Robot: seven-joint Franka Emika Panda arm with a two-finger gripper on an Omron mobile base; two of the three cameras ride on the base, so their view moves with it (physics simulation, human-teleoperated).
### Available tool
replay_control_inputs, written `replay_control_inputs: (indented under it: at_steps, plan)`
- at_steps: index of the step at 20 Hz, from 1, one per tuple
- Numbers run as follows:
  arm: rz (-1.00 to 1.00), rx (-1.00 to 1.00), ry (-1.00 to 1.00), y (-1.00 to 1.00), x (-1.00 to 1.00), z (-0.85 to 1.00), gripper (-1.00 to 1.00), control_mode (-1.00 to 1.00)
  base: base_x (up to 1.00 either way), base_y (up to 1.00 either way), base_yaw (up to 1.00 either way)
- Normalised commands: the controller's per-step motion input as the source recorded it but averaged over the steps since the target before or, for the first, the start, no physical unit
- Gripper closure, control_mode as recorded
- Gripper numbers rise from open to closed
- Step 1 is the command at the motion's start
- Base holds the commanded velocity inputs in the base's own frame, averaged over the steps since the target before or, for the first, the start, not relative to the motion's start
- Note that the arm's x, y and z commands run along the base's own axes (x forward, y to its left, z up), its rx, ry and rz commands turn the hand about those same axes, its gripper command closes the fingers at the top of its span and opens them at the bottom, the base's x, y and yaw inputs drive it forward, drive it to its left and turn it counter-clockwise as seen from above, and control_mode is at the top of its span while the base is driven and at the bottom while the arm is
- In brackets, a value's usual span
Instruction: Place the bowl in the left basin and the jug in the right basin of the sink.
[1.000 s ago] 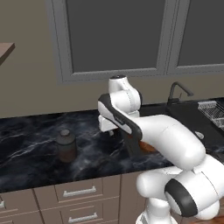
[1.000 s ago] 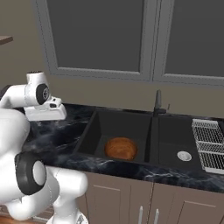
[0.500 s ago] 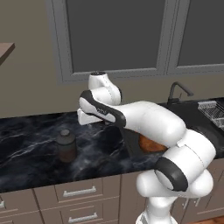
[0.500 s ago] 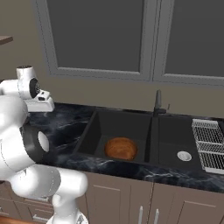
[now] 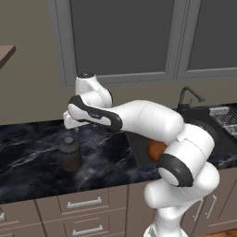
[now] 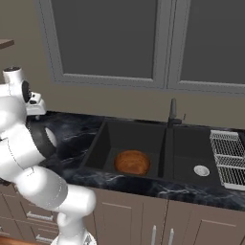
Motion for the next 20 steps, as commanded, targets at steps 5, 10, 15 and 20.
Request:
replay_control_inputs:
  at_steps: [5, 10, 15, 20]
  plan:
    - [0.0, -0.02, -0.09, 0.46, -0.05, 0.0, -1.0, -1.0, 0.0, 0.0, 0.0]
    - [0.0, 0.0, -0.13, 0.34, -0.25, -0.02, -1.0, -1.0, 0.0, 0.0, 0.0]
    - [0.01, 0.0, -0.06, 0.1, -0.02, -0.06, -1.0, -1.0, 0.0, 0.0, 0.0]
    - [0.0, 0.04, 0.01, -0.04, 0.08, -0.05, -1.0, -1.0, 0.0, 0.0, 0.0]
